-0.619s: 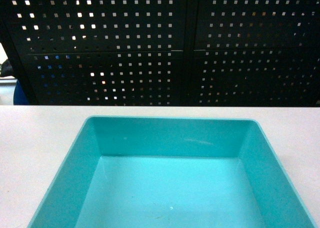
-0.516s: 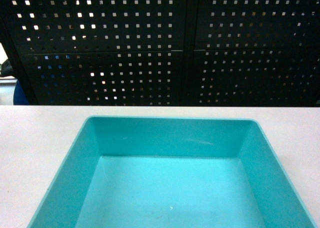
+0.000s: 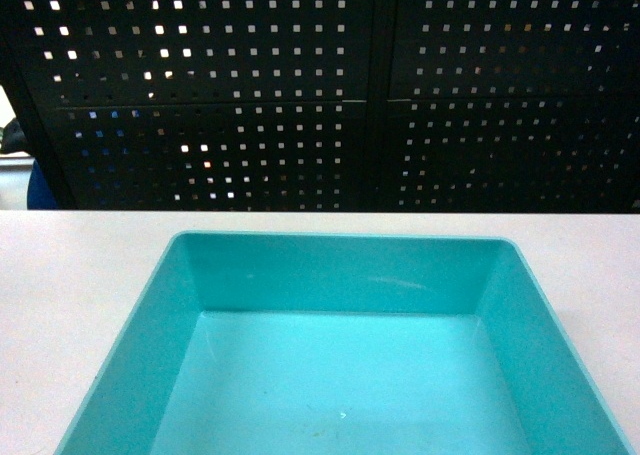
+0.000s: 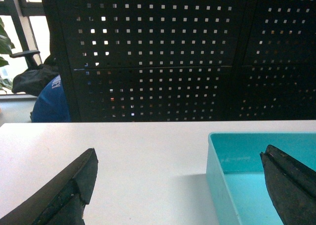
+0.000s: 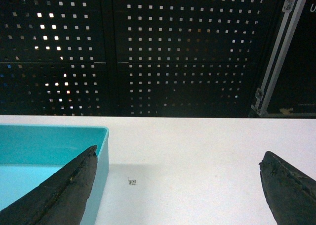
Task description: Stack blue boxes stably on right
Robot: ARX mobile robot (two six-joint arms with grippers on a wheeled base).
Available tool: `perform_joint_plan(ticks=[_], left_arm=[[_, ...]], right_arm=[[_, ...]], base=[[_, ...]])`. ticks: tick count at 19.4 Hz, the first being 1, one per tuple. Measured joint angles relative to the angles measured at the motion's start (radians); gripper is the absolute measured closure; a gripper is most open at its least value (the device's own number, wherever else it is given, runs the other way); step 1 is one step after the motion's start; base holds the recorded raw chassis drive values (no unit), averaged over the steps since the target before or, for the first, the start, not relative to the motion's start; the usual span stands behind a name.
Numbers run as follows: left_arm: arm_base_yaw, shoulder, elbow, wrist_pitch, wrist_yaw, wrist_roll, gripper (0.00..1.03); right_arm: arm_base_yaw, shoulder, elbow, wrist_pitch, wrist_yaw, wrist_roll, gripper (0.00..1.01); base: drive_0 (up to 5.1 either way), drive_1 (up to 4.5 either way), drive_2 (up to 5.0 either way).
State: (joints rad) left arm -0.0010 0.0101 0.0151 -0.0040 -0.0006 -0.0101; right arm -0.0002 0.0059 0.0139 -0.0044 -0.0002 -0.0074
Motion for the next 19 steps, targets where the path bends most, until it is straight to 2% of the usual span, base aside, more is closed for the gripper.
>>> perform_joint_plan(ticks=[9, 10, 11, 12, 13, 14, 15, 16, 19], left_arm=[[-0.002, 0.002, 0.000, 0.000, -0.003, 0.000, 0.05], [-0.045, 0.061, 0.018, 0.010, -0.041, -0.008, 0.05], [-0.076, 0.196, 0.084, 0.045, -0.045, -0.016, 0.05], [-0.058, 0.343, 0.180, 0.078, -0.005, -0.040, 0.05], [-0.018, 0.491, 0.282, 0.095, 0.050, -0.083, 0.05], [-0.007, 0.516, 0.295, 0.105, 0.061, -0.094, 0.05], [0.017, 0.592, 0.336, 0.128, 0.098, -0.122, 0.05], [0.024, 0.619, 0.349, 0.135, 0.110, -0.126, 0.05], [0.054, 0.755, 0.416, 0.138, 0.163, -0.178, 0.05]], right_arm=[[0.000, 0.000, 0.000, 0.000, 0.000, 0.000, 0.03], [0.016, 0.028, 0.002, 0.043, 0.018, 0.008, 0.03], [0.069, 0.162, 0.034, 0.142, 0.033, 0.035, 0.03], [0.097, 0.358, 0.108, 0.229, 0.018, 0.066, 0.03], [0.097, 0.550, 0.203, 0.290, 0.000, 0.098, 0.03], [0.097, 0.580, 0.220, 0.291, -0.003, 0.104, 0.03], [0.097, 0.673, 0.272, 0.298, -0.015, 0.121, 0.03], [0.096, 0.703, 0.287, 0.304, -0.017, 0.124, 0.03], [0.097, 0.849, 0.362, 0.312, -0.023, 0.146, 0.03]], base=[[0.0, 0.00, 0.0], [0.0, 0.00, 0.0], [0.0, 0.00, 0.0], [0.0, 0.00, 0.0], [0.0, 0.00, 0.0], [0.0, 0.00, 0.0], [0.0, 0.00, 0.0], [0.0, 0.00, 0.0], [0.0, 0.00, 0.0]])
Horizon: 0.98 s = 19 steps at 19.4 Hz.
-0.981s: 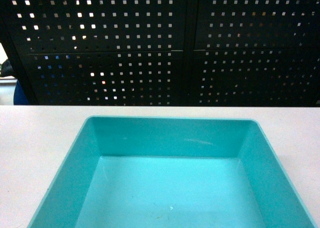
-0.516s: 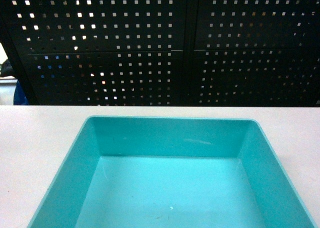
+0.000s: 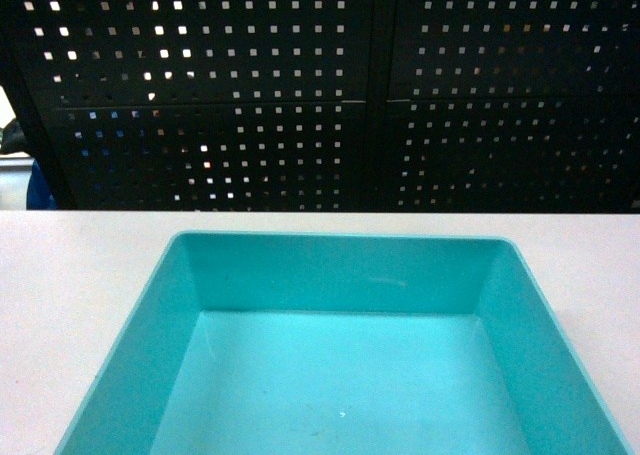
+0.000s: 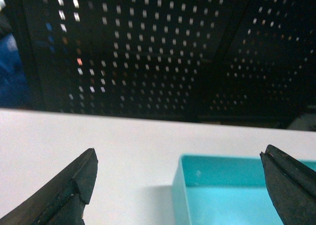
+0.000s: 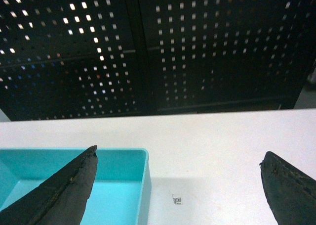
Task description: Stack blue boxes stably on right
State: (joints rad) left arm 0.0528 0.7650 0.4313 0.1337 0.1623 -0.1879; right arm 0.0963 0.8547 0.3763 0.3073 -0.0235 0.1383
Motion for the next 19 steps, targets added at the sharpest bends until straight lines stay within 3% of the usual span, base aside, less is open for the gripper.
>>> perform_joint_plan(ticks=[1, 3, 5, 6, 7, 9, 15, 17, 19], left_arm=[[0.009, 0.105, 0.036, 0.035, 0.019, -0.016, 0.05], [0.028, 0.401, 0.155, -0.031, 0.090, -0.018, 0.05], [0.050, 0.607, 0.250, -0.075, 0.070, -0.015, 0.05], [0.056, 0.683, 0.280, -0.028, 0.033, -0.012, 0.05], [0.061, 0.705, 0.268, 0.053, -0.014, -0.006, 0.05], [0.063, 0.689, 0.247, 0.130, -0.021, 0.003, 0.05], [0.061, 0.680, 0.248, 0.128, -0.021, 0.006, 0.05], [0.061, 0.680, 0.248, 0.128, -0.021, 0.006, 0.05], [0.060, 0.679, 0.248, 0.128, -0.020, 0.008, 0.05]], right_arm=[[0.001, 0.113, 0.053, 0.008, -0.010, 0.013, 0.03], [0.002, 0.428, 0.173, -0.028, -0.048, 0.052, 0.03], [0.010, 0.621, 0.217, -0.029, -0.049, 0.063, 0.03], [0.015, 0.667, 0.222, 0.012, -0.034, 0.061, 0.03], [0.015, 0.665, 0.222, 0.051, -0.037, 0.065, 0.03], [0.015, 0.634, 0.234, 0.066, -0.042, 0.072, 0.03], [0.014, 0.632, 0.234, 0.060, -0.044, 0.075, 0.03], [0.057, 0.678, 0.351, -0.034, -0.066, 0.111, 0.03], [0.083, 0.748, 0.509, -0.169, -0.131, 0.125, 0.03]], base=[[0.0, 0.00, 0.0], [0.0, 0.00, 0.0], [0.0, 0.00, 0.0], [0.0, 0.00, 0.0], [0.0, 0.00, 0.0], [0.0, 0.00, 0.0], [0.0, 0.00, 0.0], [0.0, 0.00, 0.0], [0.0, 0.00, 0.0]])
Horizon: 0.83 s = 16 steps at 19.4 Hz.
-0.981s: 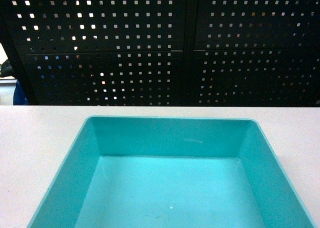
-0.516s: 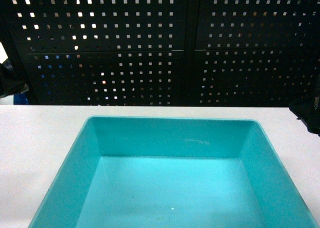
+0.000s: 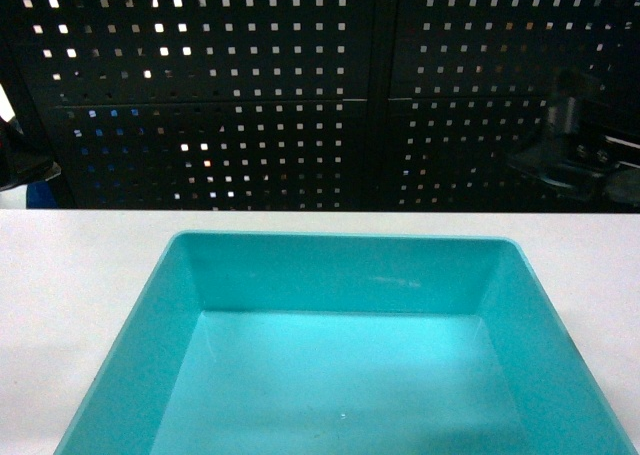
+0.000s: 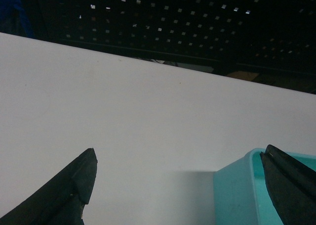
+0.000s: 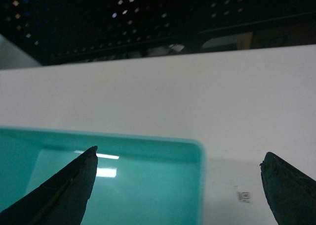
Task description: Stack blue boxes stably on right
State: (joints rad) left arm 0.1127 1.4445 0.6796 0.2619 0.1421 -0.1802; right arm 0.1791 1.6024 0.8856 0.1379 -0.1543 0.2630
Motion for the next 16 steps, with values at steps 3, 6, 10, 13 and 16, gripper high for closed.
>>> perform_joint_plan(ticks=[3, 6, 10, 13, 16], left_arm=[[0.002, 0.000, 0.000, 0.000, 0.000, 0.001, 0.05], [0.002, 0.000, 0.000, 0.000, 0.000, 0.001, 0.05], [0.002, 0.000, 0.000, 0.000, -0.001, 0.002, 0.05], [0.002, 0.000, 0.000, 0.000, 0.000, 0.002, 0.05], [0.002, 0.000, 0.000, 0.000, 0.000, 0.002, 0.05]], right_arm=[[0.011, 0.132, 0.151, -0.285, -0.069, -0.017, 0.03], [0.011, 0.161, 0.159, -0.370, -0.056, -0.018, 0.03], [0.039, 0.179, 0.192, -0.393, -0.078, -0.033, 0.03], [0.059, 0.247, 0.187, -0.376, -0.053, -0.062, 0.03], [0.071, 0.290, 0.159, -0.351, 0.011, -0.083, 0.03]], base=[[0.0, 0.00, 0.0], [0.0, 0.00, 0.0], [0.0, 0.00, 0.0], [0.0, 0.00, 0.0], [0.0, 0.00, 0.0]])
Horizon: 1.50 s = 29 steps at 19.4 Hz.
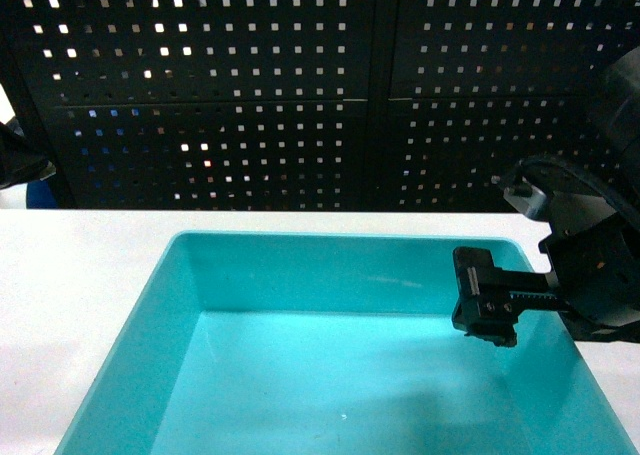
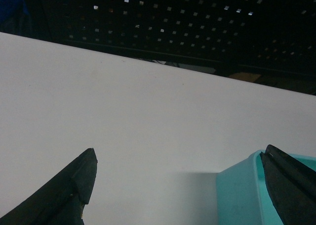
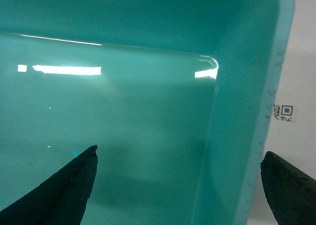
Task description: Stack blue boxes stably on right
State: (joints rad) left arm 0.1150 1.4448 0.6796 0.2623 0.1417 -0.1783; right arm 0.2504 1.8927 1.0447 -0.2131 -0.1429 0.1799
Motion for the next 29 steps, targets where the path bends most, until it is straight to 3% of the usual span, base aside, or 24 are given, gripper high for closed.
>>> perform_joint_plan(ticks=[3, 18, 24, 28, 29], left_arm=[[0.000, 0.000, 0.000, -0.001, 0.000, 0.000, 0.05], [0.000, 0.000, 0.000, 0.000, 0.000, 0.000, 0.05], [0.000, 0.000, 0.000, 0.000, 0.000, 0.000, 0.05], [0.000, 0.000, 0.000, 0.000, 0.000, 0.000, 0.05], [0.000, 0.000, 0.000, 0.000, 0.000, 0.000, 0.05]], right_arm=[[0.005, -0.010, -0.026, 0.069, 0.083, -0.018, 0.03], [0.017, 0.077, -0.011, 0.019, 0.061, 0.015, 0.04], [0.018, 0.076, -0.016, 0.020, 0.040, 0.023, 0.61], [0.010, 0.076, -0.015, 0.016, 0.062, 0.026, 0.99], [0.010, 0.076, -0.016, 0.016, 0.063, 0.029, 0.99]], base=[[0.0, 0.00, 0.0], [0.0, 0.00, 0.0], [0.0, 0.00, 0.0], [0.0, 0.00, 0.0], [0.0, 0.00, 0.0]])
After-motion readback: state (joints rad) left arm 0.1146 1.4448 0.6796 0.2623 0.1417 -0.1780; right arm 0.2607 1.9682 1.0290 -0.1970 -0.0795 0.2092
